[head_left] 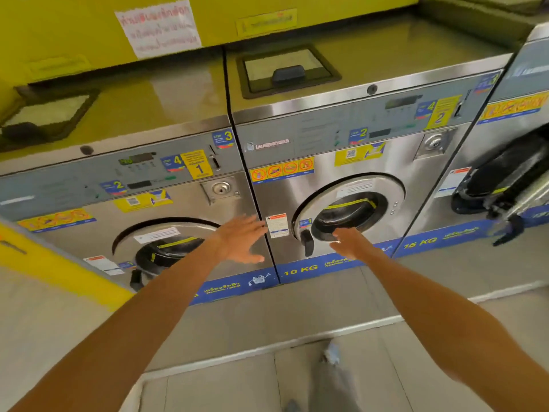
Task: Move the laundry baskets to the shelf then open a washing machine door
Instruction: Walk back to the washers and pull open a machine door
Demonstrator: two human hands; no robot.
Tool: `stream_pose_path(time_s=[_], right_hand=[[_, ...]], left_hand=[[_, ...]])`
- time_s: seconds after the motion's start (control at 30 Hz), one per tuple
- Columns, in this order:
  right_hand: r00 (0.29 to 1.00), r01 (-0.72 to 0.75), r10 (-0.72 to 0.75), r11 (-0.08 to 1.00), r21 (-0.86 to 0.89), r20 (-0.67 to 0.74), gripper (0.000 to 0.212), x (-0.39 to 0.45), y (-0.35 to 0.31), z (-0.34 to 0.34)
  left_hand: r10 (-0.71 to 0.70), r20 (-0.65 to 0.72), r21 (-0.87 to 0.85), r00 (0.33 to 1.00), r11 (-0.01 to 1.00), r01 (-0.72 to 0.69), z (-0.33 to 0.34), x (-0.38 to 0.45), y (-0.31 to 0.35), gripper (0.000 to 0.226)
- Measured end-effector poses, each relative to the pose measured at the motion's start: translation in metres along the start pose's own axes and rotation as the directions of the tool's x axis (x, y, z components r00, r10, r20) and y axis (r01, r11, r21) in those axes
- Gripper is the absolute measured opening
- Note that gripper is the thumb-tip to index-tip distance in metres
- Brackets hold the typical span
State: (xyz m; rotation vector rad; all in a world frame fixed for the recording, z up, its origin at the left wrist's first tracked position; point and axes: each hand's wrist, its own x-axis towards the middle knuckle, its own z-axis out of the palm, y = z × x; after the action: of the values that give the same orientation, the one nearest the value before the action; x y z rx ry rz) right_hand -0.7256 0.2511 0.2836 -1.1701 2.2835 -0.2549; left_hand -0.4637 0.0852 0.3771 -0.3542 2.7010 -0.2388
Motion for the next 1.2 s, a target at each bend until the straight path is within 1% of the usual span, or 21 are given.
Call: stream_pose_path(time_s=[0.1,0.2,0.27,0.33,0.37,0.47,0.57,0.67,0.77,0.93,1.0,1.07,1.1,1.2], right_hand=[[0.997,-0.064,0.060,0.994,0.087,0.044,0.048,0.048,0.015,0.020],[0.995,-0.076,0.065,0.986,0.146,0.077,0.048,0.090,0.016,0.044],[0.989,-0.098,0.077,0.980,0.172,0.125,0.049,0.114,0.017,0.061],[0.981,-0.111,0.077,0.975,0.192,0.178,0.048,0.138,0.017,0.080],[0.980,-0.117,0.079,0.971,0.209,0.183,0.047,0.146,0.014,0.087],[0.972,-0.176,0.124,0.948,0.263,0.202,0.043,0.168,0.004,0.103],[0.965,-0.221,0.158,0.921,0.321,0.210,0.039,0.186,-0.008,0.115],[0.964,-0.256,0.210,0.897,0.361,0.162,0.039,0.191,-0.013,0.124],[0.958,-0.285,0.243,0.881,0.378,0.155,0.043,0.187,-0.011,0.130],[0.956,-0.280,0.229,0.895,0.348,0.182,0.044,0.161,0.002,0.137],[0.952,-0.292,0.237,0.888,0.354,0.191,0.045,0.139,0.012,0.140],[0.943,-0.317,0.253,0.882,0.349,0.217,0.049,0.110,0.029,0.145],[0.937,-0.332,0.266,0.879,0.342,0.225,0.054,0.093,0.041,0.148],[0.927,-0.372,0.327,0.865,0.337,0.184,0.085,0.039,0.078,0.153]], left_hand=[[0.074,-0.019,0.101,0.997,0.992,-0.071,-0.005,0.060,-0.012,0.088],[0.127,-0.033,0.173,0.991,0.978,-0.120,0.001,0.111,-0.029,0.081],[0.154,-0.055,0.227,0.986,0.964,-0.138,0.008,0.134,-0.038,0.076],[0.154,-0.040,0.304,0.987,0.943,-0.134,0.018,0.145,-0.045,0.075],[0.150,-0.022,0.345,0.988,0.929,-0.134,0.027,0.147,-0.047,0.075],[0.076,0.020,0.432,0.997,0.899,-0.077,0.053,0.144,-0.053,0.082],[0.024,0.015,0.468,1.000,0.883,-0.028,0.067,0.143,-0.064,0.089],[0.039,-0.003,0.489,0.999,0.872,-0.032,0.076,0.146,-0.072,0.090],[0.031,-0.014,0.475,0.999,0.880,-0.020,0.080,0.144,-0.070,0.093],[0.008,-0.057,0.432,0.998,0.902,0.017,0.081,0.142,-0.062,0.108],[-0.007,-0.064,0.380,0.998,0.925,0.030,0.080,0.142,-0.058,0.106],[-0.024,-0.080,0.286,0.996,0.957,0.047,0.078,0.142,-0.055,0.099],[-0.033,-0.077,0.236,0.996,0.970,0.051,0.077,0.143,-0.053,0.095],[-0.038,-0.046,0.166,0.998,0.985,0.045,0.075,0.144,-0.052,0.092]])
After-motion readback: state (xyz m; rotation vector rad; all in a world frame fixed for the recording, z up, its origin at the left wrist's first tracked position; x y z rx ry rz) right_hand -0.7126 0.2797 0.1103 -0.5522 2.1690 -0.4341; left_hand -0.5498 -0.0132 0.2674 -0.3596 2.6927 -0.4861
